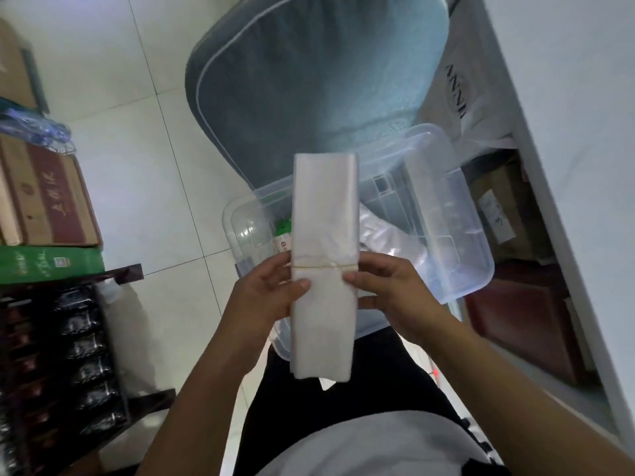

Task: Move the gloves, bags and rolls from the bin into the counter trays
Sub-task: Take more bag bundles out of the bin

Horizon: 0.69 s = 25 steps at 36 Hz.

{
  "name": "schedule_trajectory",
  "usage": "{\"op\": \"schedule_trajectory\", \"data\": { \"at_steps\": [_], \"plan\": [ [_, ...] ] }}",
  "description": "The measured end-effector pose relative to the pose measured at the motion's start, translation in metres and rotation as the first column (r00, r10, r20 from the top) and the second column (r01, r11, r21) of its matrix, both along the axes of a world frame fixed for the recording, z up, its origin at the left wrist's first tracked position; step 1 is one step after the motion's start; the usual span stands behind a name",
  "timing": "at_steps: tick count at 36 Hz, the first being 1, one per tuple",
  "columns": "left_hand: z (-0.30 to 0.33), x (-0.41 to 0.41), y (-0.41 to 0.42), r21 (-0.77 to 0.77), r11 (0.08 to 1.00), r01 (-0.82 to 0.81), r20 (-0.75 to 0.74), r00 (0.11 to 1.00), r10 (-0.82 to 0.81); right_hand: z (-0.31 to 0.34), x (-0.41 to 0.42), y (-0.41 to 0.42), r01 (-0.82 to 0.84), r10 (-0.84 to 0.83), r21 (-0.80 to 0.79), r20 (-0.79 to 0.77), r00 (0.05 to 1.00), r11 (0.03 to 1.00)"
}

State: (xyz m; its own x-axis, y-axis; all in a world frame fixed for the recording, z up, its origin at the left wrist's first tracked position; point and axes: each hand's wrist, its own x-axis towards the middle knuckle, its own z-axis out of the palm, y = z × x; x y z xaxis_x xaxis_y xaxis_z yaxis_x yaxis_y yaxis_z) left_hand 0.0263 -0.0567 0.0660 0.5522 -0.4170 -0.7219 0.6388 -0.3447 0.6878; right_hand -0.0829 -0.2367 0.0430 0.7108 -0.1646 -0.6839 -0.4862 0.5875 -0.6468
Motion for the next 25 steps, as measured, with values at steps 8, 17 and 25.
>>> {"op": "schedule_trajectory", "data": {
  "at_steps": [8,17,25],
  "plan": [
    [0.017,-0.003,-0.009,-0.087,0.994,-0.067,-0.038,0.997,0.064,0.008,0.006,-0.021,-0.138,0.138,0.000,0.093,0.986,0.990],
    [-0.010,-0.038,-0.018,0.097,0.901,-0.422,0.077,0.906,0.416,-0.118,0.005,-0.078,0.032,-0.154,-0.283,-0.420,0.894,0.958],
    [-0.037,-0.088,-0.008,0.201,0.667,-0.717,0.241,0.696,0.676,-0.244,0.017,-0.101,-0.815,0.209,-0.402,-0.830,0.517,0.417]
  ]
}}
